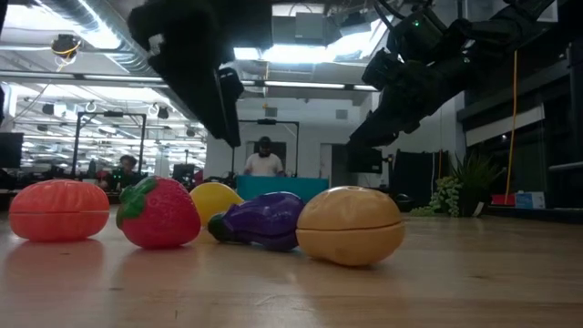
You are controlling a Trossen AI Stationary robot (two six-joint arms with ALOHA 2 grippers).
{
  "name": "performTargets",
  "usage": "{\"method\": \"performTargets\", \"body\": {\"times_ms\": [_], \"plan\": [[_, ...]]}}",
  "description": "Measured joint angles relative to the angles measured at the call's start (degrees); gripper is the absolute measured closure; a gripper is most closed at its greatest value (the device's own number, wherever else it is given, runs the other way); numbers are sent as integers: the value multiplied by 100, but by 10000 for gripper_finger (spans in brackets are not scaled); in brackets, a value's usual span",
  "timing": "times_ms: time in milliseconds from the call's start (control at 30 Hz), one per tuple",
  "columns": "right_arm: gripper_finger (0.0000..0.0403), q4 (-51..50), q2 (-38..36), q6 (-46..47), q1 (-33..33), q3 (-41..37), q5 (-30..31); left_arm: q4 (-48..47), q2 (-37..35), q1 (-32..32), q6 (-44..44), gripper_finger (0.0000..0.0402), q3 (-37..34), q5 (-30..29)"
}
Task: Pick and placing Produce into tupperware
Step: Put the lemon into the blue bin
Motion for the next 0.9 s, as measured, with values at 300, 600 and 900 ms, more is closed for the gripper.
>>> {"method": "performTargets", "body": {"times_ms": [300,600,900], "plan": [[185,4,-2,18,55,0,4,22,541,-128,-138,53,-3,-20],[185,3,-2,15,131,0,2,107,742,-123,-148,53,-3,-119],[185,9,-2,-2,131,0,2,56,742,-59,-305,53,-17,-155]]}}
